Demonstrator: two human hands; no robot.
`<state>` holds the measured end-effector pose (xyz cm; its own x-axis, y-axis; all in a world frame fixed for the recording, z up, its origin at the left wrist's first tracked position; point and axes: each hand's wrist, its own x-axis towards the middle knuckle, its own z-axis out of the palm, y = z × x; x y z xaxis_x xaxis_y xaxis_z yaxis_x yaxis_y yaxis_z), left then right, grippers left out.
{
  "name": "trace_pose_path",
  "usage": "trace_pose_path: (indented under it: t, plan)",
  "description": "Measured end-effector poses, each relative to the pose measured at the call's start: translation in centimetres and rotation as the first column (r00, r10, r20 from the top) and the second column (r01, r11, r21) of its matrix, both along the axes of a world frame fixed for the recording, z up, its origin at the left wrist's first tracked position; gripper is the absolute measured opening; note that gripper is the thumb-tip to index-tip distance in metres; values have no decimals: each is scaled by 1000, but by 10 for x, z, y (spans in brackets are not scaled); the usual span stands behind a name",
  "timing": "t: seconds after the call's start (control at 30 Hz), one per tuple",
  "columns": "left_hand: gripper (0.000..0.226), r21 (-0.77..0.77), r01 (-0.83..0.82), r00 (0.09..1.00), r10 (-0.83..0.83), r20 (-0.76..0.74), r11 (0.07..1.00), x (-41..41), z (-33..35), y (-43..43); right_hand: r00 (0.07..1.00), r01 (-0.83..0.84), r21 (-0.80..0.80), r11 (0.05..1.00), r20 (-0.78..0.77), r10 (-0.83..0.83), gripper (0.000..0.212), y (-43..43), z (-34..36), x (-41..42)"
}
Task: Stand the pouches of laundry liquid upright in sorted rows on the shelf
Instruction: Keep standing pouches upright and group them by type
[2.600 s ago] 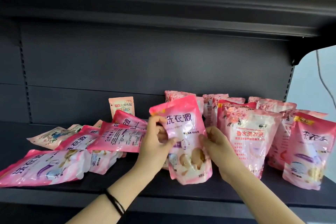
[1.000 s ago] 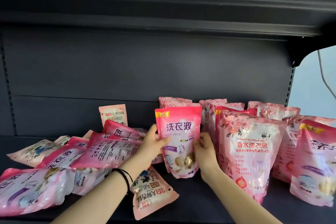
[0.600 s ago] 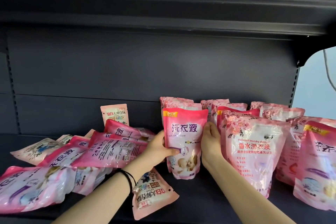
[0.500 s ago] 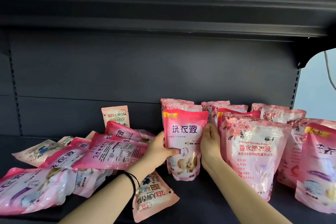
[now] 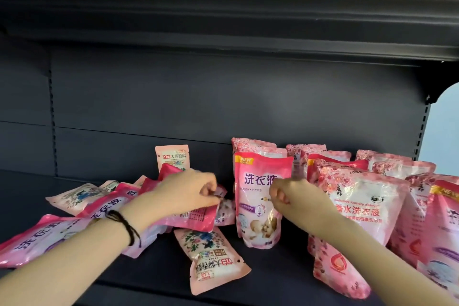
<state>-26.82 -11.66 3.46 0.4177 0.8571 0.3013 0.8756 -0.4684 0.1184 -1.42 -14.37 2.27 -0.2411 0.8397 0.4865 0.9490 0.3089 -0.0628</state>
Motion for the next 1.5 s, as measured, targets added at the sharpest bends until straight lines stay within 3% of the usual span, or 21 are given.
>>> trace_pose_path:
  t: [0.1, 0.23, 0.47, 0.67, 0.87, 1.27, 1.43, 1.5]
  plan:
    - [35, 115, -51, 948, 84, -307, 992, -28, 0, -8, 984, 25, -161, 987, 177, 4, 19, -2, 6, -5]
    - [40, 127, -115, 917, 154, -367, 985, -59, -11, -14, 969, 24, -256, 966, 243, 40, 29, -2, 5, -23]
    - [37, 61, -199, 942, 208, -264, 978, -133, -15, -13, 972, -65, -283, 957, 199, 125, 23, -2, 6, -96]
    - [32, -12, -156, 982, 153, -109, 988, -170, -11, 10, 981, -93, -280, 956, 139, 136, 18, 15, 4, -170]
    - [35, 105, -137, 936, 163, -311, 985, -169, -5, 54, 974, -5, -267, 964, 216, 64, 19, 55, 11, -190]
    - [43, 208, -177, 875, 251, -414, 962, -159, -14, 166, 946, 116, -228, 967, 322, -37, 40, 172, 13, -201]
    - [48, 85, -170, 929, 188, -317, 982, -155, -29, 189, 970, 59, -154, 986, 242, -20, 20, 198, -7, -218]
    - [49, -21, -171, 963, 162, -216, 985, -157, -30, 198, 990, 73, -140, 987, 130, -54, 16, 204, -8, -216]
